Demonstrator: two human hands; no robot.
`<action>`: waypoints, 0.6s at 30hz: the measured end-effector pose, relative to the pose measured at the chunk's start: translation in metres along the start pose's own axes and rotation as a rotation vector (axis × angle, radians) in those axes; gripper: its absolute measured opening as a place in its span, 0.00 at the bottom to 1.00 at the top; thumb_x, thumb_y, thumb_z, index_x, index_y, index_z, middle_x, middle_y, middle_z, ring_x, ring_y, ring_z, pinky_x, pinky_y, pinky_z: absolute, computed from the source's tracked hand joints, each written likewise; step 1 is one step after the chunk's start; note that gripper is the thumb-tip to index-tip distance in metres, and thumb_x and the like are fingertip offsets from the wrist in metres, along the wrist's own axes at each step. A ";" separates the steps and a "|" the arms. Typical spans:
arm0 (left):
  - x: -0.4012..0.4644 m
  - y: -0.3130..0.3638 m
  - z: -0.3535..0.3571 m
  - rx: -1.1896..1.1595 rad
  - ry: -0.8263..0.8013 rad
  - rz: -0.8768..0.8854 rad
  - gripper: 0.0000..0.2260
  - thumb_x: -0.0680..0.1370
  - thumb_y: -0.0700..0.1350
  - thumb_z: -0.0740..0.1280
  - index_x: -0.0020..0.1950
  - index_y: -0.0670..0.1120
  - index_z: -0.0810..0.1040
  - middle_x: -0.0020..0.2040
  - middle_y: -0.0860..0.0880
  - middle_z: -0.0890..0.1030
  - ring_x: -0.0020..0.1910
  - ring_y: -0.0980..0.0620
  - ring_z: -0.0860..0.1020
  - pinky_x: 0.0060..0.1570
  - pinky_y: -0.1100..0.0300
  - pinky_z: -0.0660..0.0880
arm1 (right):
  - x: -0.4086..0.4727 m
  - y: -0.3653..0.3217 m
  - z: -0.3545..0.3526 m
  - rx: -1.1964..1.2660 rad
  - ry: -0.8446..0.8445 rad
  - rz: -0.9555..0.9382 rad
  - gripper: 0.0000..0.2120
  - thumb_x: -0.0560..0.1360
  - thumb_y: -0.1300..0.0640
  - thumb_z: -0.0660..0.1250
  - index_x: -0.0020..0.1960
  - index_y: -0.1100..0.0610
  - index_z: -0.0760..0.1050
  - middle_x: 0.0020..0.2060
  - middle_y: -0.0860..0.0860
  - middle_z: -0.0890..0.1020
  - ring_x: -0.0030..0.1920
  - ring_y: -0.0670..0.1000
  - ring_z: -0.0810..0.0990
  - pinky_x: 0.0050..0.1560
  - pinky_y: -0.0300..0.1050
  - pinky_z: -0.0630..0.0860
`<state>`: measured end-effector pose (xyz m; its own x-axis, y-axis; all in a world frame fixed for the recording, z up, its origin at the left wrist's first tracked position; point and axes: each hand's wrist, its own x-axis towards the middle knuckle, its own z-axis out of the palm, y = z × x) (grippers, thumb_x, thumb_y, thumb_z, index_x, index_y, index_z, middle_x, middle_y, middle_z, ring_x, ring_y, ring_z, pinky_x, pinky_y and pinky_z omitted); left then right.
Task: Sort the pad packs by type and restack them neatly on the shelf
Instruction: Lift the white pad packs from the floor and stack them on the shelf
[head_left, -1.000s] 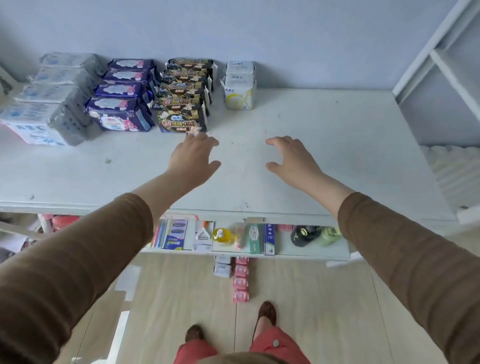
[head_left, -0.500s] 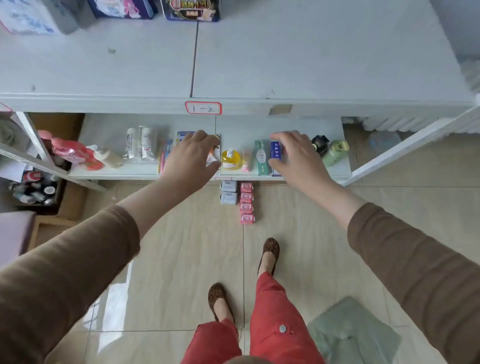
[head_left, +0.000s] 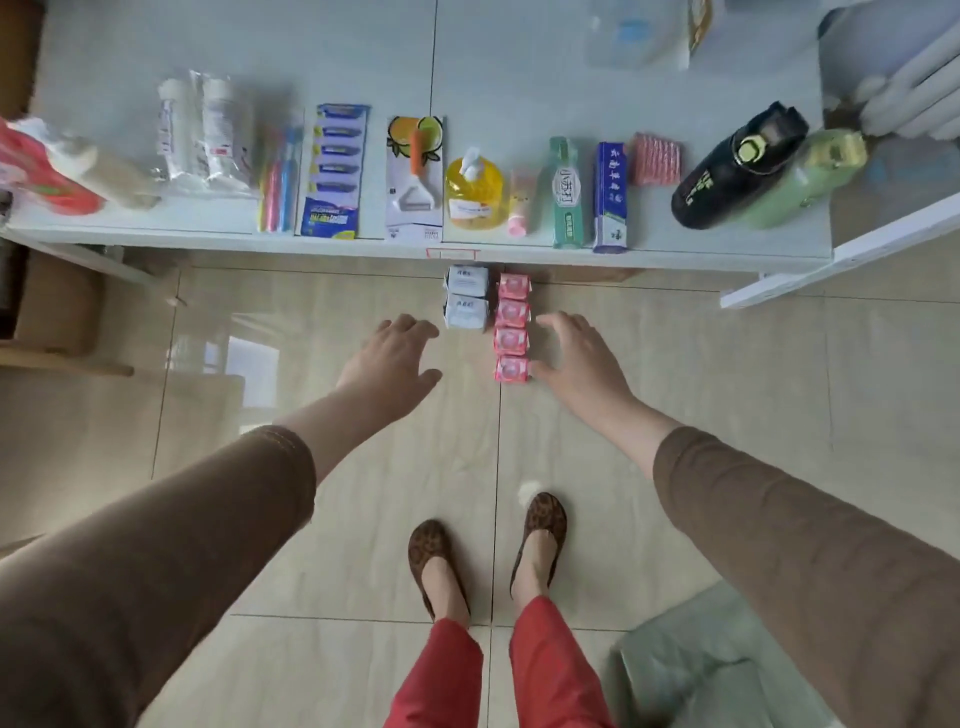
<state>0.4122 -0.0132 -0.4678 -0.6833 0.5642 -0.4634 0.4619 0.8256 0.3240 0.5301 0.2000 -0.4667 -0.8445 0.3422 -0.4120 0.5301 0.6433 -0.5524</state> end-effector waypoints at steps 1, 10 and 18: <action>0.016 -0.008 0.021 -0.011 -0.007 -0.012 0.24 0.76 0.50 0.69 0.72 0.49 0.69 0.67 0.48 0.71 0.66 0.45 0.68 0.64 0.50 0.69 | 0.014 0.013 0.020 0.012 -0.012 0.000 0.24 0.74 0.57 0.70 0.69 0.55 0.70 0.63 0.54 0.74 0.64 0.57 0.73 0.59 0.49 0.71; 0.172 -0.073 0.166 -0.082 0.013 -0.081 0.27 0.76 0.48 0.69 0.74 0.47 0.66 0.70 0.44 0.69 0.69 0.42 0.67 0.67 0.51 0.64 | 0.150 0.111 0.174 0.049 -0.112 0.043 0.31 0.73 0.59 0.70 0.73 0.56 0.62 0.65 0.57 0.74 0.62 0.59 0.75 0.59 0.49 0.74; 0.281 -0.121 0.227 -0.007 0.101 -0.043 0.29 0.76 0.48 0.69 0.76 0.48 0.63 0.72 0.43 0.66 0.70 0.42 0.66 0.67 0.49 0.65 | 0.248 0.149 0.254 -0.154 -0.010 -0.097 0.35 0.71 0.55 0.73 0.74 0.57 0.63 0.68 0.57 0.71 0.68 0.60 0.67 0.67 0.49 0.64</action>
<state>0.2929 0.0472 -0.8239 -0.7562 0.5242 -0.3915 0.4271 0.8488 0.3115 0.4194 0.2071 -0.8352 -0.8899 0.2674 -0.3695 0.4277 0.7706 -0.4725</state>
